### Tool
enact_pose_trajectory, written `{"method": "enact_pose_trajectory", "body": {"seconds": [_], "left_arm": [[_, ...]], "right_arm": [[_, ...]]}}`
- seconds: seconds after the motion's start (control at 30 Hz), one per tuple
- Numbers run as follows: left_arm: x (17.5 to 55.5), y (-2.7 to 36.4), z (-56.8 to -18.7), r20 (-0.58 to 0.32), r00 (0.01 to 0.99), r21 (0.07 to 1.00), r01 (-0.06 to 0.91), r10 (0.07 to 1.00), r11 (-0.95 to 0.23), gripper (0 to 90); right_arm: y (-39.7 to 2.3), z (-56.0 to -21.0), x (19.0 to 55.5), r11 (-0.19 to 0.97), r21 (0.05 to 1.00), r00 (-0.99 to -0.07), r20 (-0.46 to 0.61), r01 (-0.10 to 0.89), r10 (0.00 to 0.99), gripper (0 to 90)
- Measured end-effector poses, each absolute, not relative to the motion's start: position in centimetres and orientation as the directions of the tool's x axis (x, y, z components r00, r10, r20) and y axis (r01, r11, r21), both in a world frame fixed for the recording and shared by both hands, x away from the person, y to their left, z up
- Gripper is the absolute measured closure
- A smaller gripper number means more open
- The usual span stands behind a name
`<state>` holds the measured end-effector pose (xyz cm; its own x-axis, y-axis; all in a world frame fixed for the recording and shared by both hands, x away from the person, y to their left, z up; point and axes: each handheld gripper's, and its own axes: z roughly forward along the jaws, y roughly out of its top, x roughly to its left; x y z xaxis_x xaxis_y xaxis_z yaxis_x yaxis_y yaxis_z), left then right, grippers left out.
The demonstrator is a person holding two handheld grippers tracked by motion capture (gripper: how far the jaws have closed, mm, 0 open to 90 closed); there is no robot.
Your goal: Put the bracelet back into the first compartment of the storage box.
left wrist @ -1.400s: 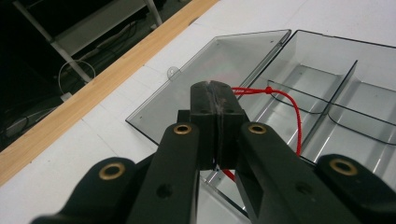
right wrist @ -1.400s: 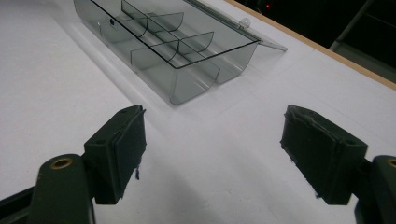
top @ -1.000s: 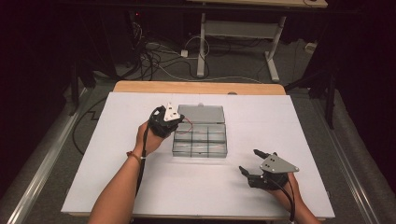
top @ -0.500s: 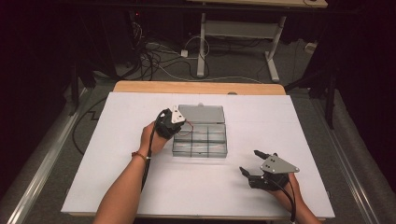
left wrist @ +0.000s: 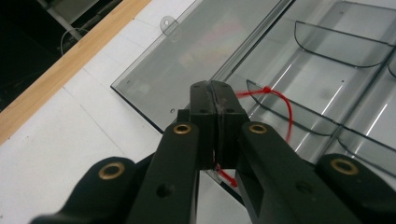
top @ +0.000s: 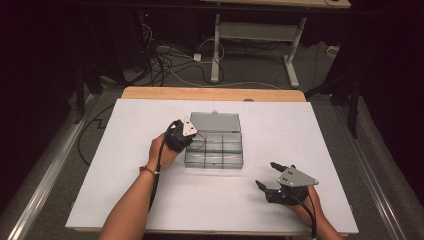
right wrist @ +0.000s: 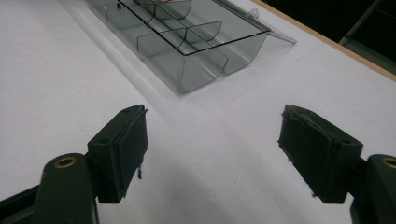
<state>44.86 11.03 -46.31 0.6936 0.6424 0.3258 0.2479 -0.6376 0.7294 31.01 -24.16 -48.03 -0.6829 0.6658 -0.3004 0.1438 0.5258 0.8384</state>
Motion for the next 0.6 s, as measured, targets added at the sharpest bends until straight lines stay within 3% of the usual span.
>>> {"method": "enact_pose_trajectory", "body": {"seconds": [0.6], "left_arm": [[44.72,11.42,-46.39,0.304,0.694,0.752,0.247,0.653,-0.612,85.8]], "right_arm": [[-23.94,-48.18,31.07,0.531,0.834,-0.692,-0.294,0.151,0.66,24.4]]}}
